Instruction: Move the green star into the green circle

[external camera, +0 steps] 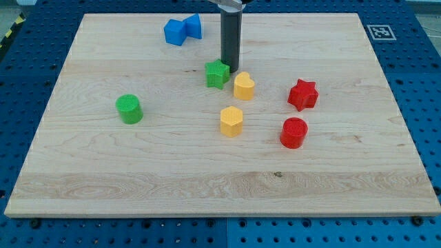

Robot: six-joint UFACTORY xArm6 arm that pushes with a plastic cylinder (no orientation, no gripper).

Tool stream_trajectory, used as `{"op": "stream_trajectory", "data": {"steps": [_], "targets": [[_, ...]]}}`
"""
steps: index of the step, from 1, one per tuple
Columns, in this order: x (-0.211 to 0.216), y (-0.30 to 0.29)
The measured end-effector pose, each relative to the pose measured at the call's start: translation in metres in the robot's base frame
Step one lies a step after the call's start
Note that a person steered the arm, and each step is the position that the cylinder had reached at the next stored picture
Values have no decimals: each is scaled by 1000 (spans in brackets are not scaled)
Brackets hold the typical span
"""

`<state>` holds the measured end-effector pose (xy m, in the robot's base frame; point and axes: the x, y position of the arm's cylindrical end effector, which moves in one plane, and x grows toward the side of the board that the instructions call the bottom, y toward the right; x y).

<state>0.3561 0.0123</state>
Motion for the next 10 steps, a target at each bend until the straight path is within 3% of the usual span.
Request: {"op": "stream_trajectory", "data": {"steps": [7,10], "targets": [[7,0],[7,-30]]}}
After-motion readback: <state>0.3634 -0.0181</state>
